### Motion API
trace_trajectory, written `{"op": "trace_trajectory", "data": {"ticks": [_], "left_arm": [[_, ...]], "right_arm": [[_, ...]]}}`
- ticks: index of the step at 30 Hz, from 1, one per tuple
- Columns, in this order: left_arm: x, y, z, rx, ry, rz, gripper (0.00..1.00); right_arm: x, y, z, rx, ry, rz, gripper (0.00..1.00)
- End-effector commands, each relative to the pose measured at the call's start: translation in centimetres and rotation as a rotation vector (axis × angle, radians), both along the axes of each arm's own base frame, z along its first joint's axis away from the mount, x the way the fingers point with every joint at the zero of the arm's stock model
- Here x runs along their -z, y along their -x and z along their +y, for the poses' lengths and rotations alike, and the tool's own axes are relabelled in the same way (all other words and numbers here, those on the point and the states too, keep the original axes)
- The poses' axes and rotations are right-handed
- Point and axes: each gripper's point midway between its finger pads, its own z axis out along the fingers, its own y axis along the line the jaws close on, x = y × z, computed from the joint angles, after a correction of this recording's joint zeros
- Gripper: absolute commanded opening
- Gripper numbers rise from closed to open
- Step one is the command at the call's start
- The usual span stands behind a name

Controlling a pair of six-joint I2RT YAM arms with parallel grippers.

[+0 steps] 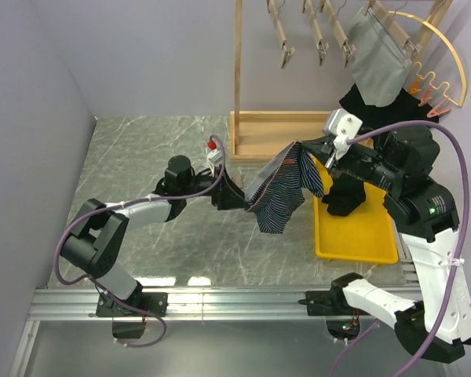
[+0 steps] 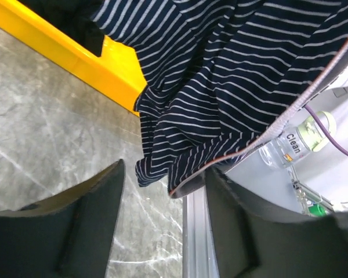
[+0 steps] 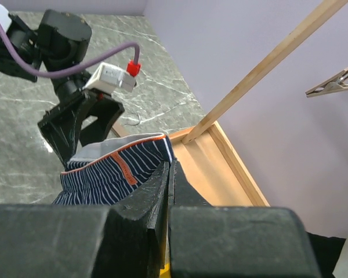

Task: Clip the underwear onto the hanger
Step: Flatten out the underwear at the center of the board.

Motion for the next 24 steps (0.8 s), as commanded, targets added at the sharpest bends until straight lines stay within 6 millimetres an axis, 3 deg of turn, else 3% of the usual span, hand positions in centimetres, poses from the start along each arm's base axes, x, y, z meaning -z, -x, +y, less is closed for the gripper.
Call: {"op": "trace_trajectory", "data": {"ticks": [1, 5, 6, 8, 9, 10, 11, 12, 13, 14, 16, 17, 18, 20, 24], "left_arm": [[-1.8, -0.2, -1.0, -0.007, 0.034, -0.067, 0.61], [-1.2, -0.4, -1.4, -0.009, 0.011, -0.046, 0.39], [-1.0, -0.4, -1.4, -0.005, -0.005, -0.042, 0.25], [-0.9, -0.6, -1.0, 0.003, -0.038, -0.046, 0.11], [-0.7, -1.6, -0.1, -0.023, -0.110, 0.014, 0.00], [0.0, -3.9, 0.9, -0.099, -0.192, -0.076, 0.00], [-0.1, -6.4, 2.8, -0.177, -0.255, -0.105, 0.00], [-2.3, -9.8, 3.9, -0.256, -0.323, -0.287, 0.00], [-1.4, -10.4, 6.1, -0.325, -0.476, -0.290, 0.00], [-1.7, -13.4, 8.6, -0.522, -0.651, -0.401, 0.00], [-1.6, -13.0, 10.8, -0.556, -0.860, -0.566, 0.00], [-1.6, -11.9, 10.0, -0.526, -0.892, -0.606, 0.00], [-2.1, -11.6, 10.0, -0.523, -0.870, -0.580, 0.00], [-0.7, -9.5, 10.4, -0.424, -0.909, -0.498, 0.00], [-1.0, -9.3, 12.7, -0.417, -0.969, -0.439, 0.00]], "right_arm": [[-3.3, 0.9, 0.1, -0.020, -0.065, -0.067, 0.00], [-3.9, 0.9, 0.0, -0.008, -0.089, -0.063, 0.00], [-3.9, 0.8, 0.0, -0.003, -0.094, -0.058, 0.00], [-3.4, 0.4, -0.3, 0.027, -0.091, -0.050, 0.00], [-3.1, 0.4, -0.6, 0.040, -0.084, -0.050, 0.00], [-2.6, 0.1, -0.8, 0.060, -0.079, -0.045, 0.00], [-0.6, -0.9, -1.2, 0.104, -0.060, -0.008, 0.00], [0.2, -1.2, -1.8, 0.136, -0.043, -0.018, 0.00], [1.7, -1.8, -2.1, 0.164, -0.020, 0.000, 0.00], [5.7, -3.2, -2.7, 0.220, 0.035, 0.067, 0.00], [8.9, -3.3, -2.3, 0.209, 0.051, 0.135, 0.00], [9.4, -2.8, -1.7, 0.179, 0.028, 0.174, 0.00], [9.2, -2.3, -1.0, 0.138, 0.002, 0.175, 0.00], [9.5, -2.6, -0.8, 0.142, -0.016, 0.189, 0.00], [9.2, -2.8, -1.4, 0.173, -0.014, 0.180, 0.00]]}}
